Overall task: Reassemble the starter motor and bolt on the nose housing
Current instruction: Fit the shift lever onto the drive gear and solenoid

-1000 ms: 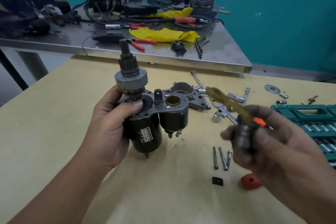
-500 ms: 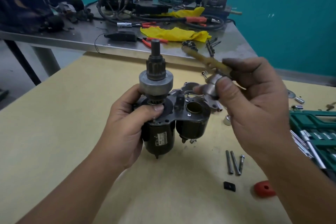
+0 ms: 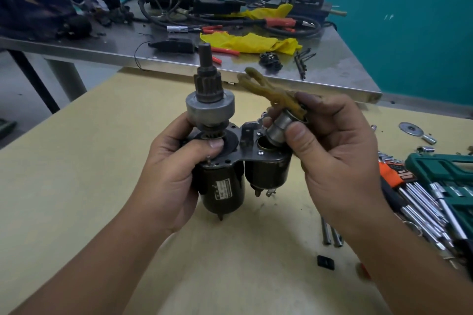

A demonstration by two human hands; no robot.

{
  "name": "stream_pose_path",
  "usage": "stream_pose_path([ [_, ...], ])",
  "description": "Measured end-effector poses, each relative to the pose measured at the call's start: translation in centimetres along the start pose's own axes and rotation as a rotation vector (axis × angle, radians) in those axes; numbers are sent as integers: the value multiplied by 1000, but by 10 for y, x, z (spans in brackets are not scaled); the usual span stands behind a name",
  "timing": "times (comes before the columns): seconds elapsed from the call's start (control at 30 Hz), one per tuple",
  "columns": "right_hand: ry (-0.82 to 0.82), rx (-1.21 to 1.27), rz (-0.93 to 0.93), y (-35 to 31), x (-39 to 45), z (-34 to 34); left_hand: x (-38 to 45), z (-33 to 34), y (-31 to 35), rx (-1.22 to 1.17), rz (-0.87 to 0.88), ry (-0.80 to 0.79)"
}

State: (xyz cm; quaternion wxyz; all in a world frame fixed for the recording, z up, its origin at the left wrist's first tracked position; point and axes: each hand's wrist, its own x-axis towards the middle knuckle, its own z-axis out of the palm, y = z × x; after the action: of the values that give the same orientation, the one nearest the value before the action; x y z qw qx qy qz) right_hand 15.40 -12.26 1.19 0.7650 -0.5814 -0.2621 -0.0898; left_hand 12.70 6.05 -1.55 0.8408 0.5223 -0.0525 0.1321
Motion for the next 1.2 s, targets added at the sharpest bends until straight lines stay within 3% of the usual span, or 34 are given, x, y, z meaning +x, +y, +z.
stream_pose_path([
  [0.17, 14, 31, -11, 3, 2, 7, 1, -1, 1, -11, -20, 27],
  [0.47, -144, -248, -110, 2, 6, 0, 0, -1, 1, -6, -9, 7],
  [0.63, -137, -271, -91, 4, 1, 1, 0, -1, 0, 2, -5, -2],
  [0.9, 26, -196, -29, 6, 1, 25, -2, 0, -1, 15, 18, -46],
  [1.2, 157, -171, -37, 9, -2, 35, 2, -6, 0, -38, -32, 24],
])
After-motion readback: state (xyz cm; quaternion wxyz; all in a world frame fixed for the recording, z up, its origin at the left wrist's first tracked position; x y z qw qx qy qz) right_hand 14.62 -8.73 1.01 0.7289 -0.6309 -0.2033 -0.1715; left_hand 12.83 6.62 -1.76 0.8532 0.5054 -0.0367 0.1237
